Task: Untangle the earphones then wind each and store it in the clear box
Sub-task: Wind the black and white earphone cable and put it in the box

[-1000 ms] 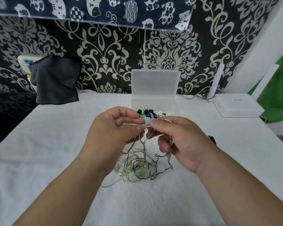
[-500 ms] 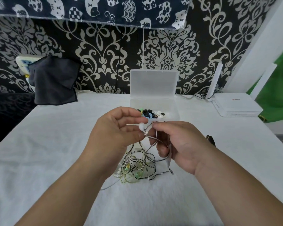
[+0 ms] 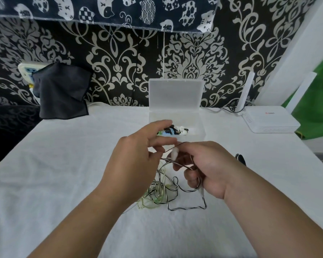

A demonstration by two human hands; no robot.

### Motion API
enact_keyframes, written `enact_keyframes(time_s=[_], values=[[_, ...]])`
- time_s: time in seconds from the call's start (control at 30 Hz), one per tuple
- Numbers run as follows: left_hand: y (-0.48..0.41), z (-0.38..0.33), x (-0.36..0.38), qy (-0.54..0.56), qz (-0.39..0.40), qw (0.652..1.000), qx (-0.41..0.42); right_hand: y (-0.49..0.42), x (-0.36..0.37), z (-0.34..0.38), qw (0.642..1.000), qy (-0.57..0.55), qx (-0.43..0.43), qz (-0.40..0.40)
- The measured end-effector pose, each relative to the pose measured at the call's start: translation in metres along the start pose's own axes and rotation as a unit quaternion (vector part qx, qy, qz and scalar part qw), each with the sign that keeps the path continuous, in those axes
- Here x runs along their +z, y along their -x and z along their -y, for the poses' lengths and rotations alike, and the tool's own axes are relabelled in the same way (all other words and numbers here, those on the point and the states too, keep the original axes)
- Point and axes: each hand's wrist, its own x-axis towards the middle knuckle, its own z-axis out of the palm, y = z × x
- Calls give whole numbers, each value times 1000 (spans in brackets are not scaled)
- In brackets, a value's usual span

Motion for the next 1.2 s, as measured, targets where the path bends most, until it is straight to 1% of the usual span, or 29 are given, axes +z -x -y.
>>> enact_keyframes(time_s=[0.07,0.2,0.3,0.4,0.47,0.57,0.63,0.7,0.77,0.83,0.9,0.97,1.0,1.03,1.07,1.1,1.13,1.17,1.2], values=[[0,1,1,-24,-10,1000,-3,0,1,-1,1000,15,-21,-14],[-4,11,1,-62,-39,997,-32,-1,-1,-2,990,76,-94,-70],[-7,18,1,-70,-43,996,-47,0,-5,1,986,101,-114,-69],[-10,21,-1,-48,-32,997,-58,0,-9,3,980,136,-124,-77],[-12,23,-5,-39,-12,998,-54,-2,-13,4,978,131,-137,-90],[-14,25,-15,-25,29,999,-35,-2,-23,8,976,80,-170,-113],[-15,30,-22,-49,43,998,-26,-1,-30,12,972,46,-198,-118],[-17,33,-27,-90,35,995,-27,3,-36,16,971,-11,-222,-91],[-18,39,-30,-141,17,989,-37,11,-41,23,968,-69,-238,-36],[-21,46,-33,-211,3,975,-62,21,-45,32,960,-131,-244,32],[-22,54,-38,-261,-5,959,-105,28,-50,39,947,-181,-251,84],[-21,61,-41,-319,8,936,-147,33,-54,42,941,-187,-263,103],[-20,63,-40,-369,29,915,-161,35,-55,43,942,-174,-268,107],[-18,63,-38,-415,37,895,-158,37,-55,43,944,-153,-272,108],[-17,59,-34,-428,25,893,-137,38,-54,43,947,-130,-274,107],[-16,53,-29,-399,9,911,-101,39,-52,42,949,-106,-276,106],[-15,43,-25,-327,10,944,-52,40,-50,40,952,-80,-275,106],[-13,32,-22,-231,43,972,-15,40,-46,39,955,-53,-271,110],[-10,20,-16,-129,97,987,-1,40,-43,37,956,-31,-265,120]])
